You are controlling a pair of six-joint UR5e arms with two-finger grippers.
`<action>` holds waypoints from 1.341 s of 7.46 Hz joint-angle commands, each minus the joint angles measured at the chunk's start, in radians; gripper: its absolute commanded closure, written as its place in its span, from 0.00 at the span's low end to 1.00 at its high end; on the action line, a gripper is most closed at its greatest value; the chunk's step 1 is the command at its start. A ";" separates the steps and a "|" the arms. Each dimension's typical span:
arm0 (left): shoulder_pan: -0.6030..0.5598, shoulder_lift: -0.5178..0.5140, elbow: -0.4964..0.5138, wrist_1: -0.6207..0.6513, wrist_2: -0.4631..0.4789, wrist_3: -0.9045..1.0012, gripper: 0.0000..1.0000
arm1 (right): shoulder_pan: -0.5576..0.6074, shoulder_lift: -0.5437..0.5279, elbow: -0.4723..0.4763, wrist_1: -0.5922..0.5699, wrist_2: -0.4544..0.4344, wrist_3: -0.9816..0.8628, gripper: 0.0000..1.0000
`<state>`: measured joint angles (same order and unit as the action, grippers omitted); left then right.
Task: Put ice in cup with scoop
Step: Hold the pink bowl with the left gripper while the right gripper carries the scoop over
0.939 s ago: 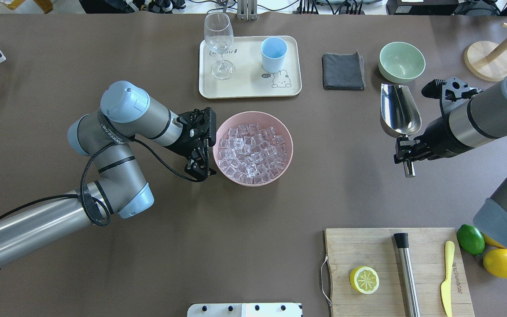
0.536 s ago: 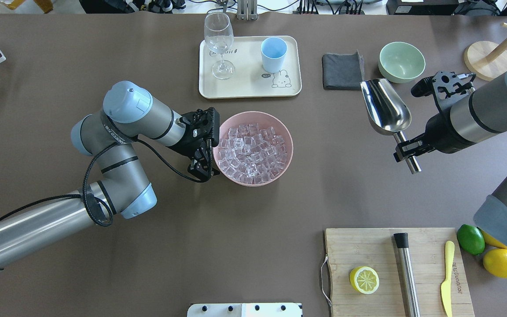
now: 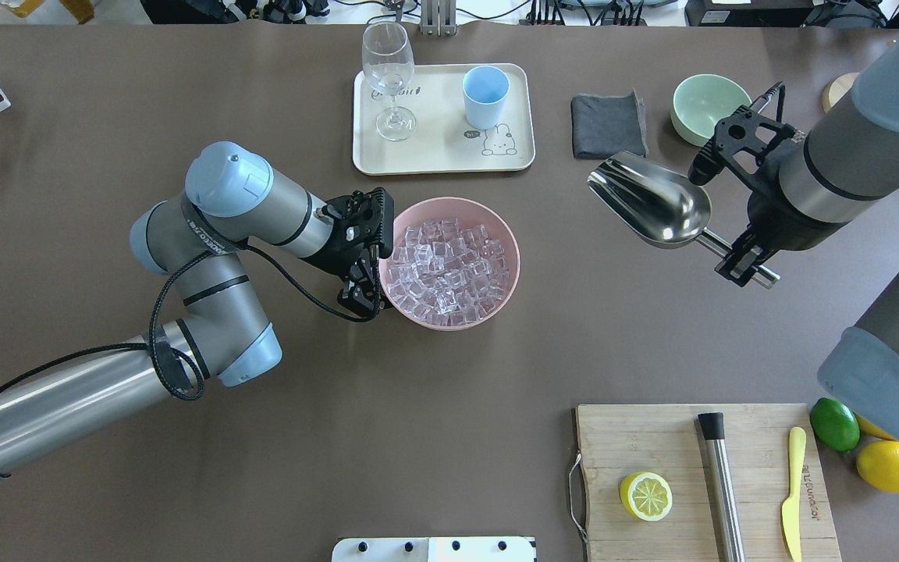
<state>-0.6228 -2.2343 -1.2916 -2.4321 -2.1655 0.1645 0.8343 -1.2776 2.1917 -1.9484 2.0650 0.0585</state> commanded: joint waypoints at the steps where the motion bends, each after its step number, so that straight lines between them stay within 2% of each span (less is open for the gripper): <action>1: 0.000 -0.001 0.000 -0.012 0.007 -0.002 0.02 | -0.048 0.084 0.023 -0.235 -0.130 -0.317 1.00; 2: 0.000 -0.001 0.000 -0.012 0.009 -0.003 0.02 | -0.111 0.113 0.022 -0.292 -0.202 -0.345 1.00; 4: 0.002 0.001 0.000 -0.016 0.009 -0.003 0.02 | -0.126 0.257 -0.036 -0.467 -0.204 -0.470 1.00; 5: 0.002 0.001 0.000 -0.016 0.009 -0.003 0.02 | -0.126 0.329 -0.108 -0.519 -0.203 -0.523 1.00; 7: 0.002 0.001 0.000 -0.018 0.009 -0.003 0.02 | -0.124 0.438 -0.240 -0.529 -0.209 -0.600 1.00; 8: 0.002 0.001 0.000 -0.018 0.009 -0.003 0.02 | -0.124 0.513 -0.335 -0.529 -0.223 -0.661 1.00; 10: 0.003 0.002 0.000 -0.018 0.009 -0.003 0.02 | -0.133 0.552 -0.413 -0.527 -0.265 -0.667 1.00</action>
<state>-0.6212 -2.2334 -1.2916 -2.4497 -2.1568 0.1611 0.7096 -0.7707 1.8555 -2.4764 1.8383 -0.5903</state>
